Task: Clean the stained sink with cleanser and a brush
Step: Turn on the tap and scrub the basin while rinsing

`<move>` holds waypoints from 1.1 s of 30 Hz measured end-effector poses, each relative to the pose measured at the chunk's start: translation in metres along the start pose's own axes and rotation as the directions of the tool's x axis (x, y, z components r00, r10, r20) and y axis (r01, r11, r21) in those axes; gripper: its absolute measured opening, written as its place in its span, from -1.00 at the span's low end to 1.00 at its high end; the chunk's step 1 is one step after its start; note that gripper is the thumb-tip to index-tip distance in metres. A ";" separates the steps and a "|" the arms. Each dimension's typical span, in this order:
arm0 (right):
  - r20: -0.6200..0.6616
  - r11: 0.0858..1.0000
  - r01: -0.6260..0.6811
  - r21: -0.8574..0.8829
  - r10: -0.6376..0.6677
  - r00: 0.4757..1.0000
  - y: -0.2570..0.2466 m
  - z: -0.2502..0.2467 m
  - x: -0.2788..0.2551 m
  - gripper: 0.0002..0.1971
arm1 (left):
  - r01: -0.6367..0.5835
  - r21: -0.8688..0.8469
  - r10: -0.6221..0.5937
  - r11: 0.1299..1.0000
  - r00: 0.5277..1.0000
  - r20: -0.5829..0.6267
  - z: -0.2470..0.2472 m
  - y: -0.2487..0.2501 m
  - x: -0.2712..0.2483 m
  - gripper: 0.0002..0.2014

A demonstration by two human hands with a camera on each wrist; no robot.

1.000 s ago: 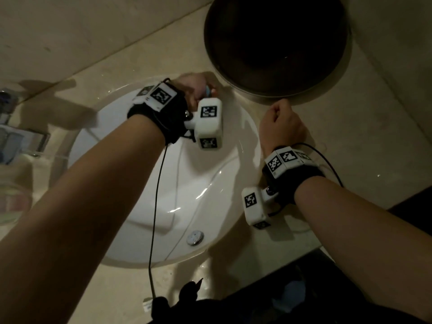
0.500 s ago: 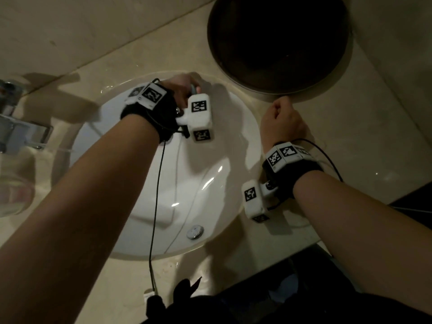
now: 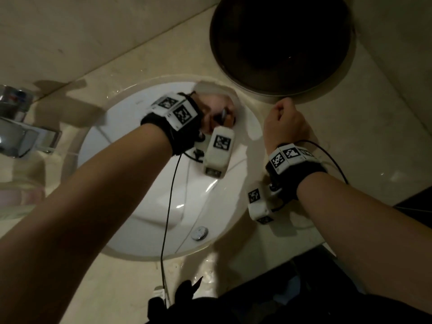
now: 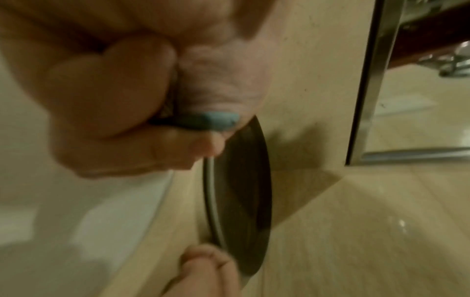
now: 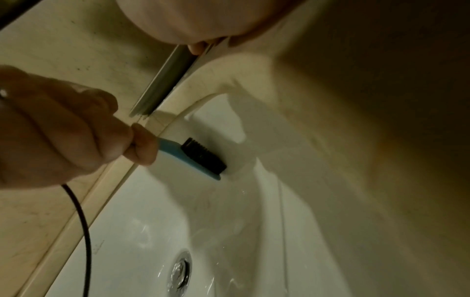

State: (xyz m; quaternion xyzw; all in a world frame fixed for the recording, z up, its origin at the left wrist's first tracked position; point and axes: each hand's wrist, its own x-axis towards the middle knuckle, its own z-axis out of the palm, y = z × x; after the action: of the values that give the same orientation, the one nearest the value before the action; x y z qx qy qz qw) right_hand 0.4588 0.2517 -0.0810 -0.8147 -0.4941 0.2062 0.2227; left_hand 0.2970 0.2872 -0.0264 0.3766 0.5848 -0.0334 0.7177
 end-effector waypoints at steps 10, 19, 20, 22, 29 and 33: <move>-0.110 0.998 0.060 -0.029 -0.063 0.992 -0.001 0.001 -0.007 -0.73 | 0.166 -0.216 -0.213 0.962 0.952 -0.220 -0.009 -0.075 -0.029 -0.68; 0.100 0.994 0.001 -0.109 0.010 0.995 -0.009 -0.012 -0.008 -0.66 | -0.310 -0.648 -0.315 0.695 0.679 -0.663 -0.015 -0.160 -0.069 -0.80; 0.097 0.993 -0.014 -0.119 0.026 0.995 -0.012 -0.012 -0.009 -0.65 | -0.359 -0.685 -0.329 0.634 0.676 -0.659 -0.017 -0.165 -0.073 -0.72; 0.108 0.991 -0.047 -0.127 0.061 0.992 -0.016 -0.013 -0.010 -0.64 | -0.431 -0.749 -0.319 0.503 0.713 -0.625 -0.019 -0.175 -0.081 -0.86; 0.132 0.990 -0.034 -0.137 0.052 0.990 -0.017 -0.013 -0.013 -0.64 | -0.537 -0.800 -0.161 0.266 0.794 -0.586 -0.023 -0.190 -0.101 -0.63; 0.124 0.989 -0.058 -0.137 0.075 0.989 -0.018 -0.013 -0.013 -0.63 | -0.566 -0.786 -0.148 0.250 0.780 -0.608 -0.026 -0.192 -0.109 -0.63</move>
State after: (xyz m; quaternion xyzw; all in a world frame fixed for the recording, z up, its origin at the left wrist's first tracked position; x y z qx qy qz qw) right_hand 0.4477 0.2457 -0.0591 -0.8287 -0.4926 0.2324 0.1286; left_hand 0.1477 0.1223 -0.0293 -0.0586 0.6090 0.5391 0.5789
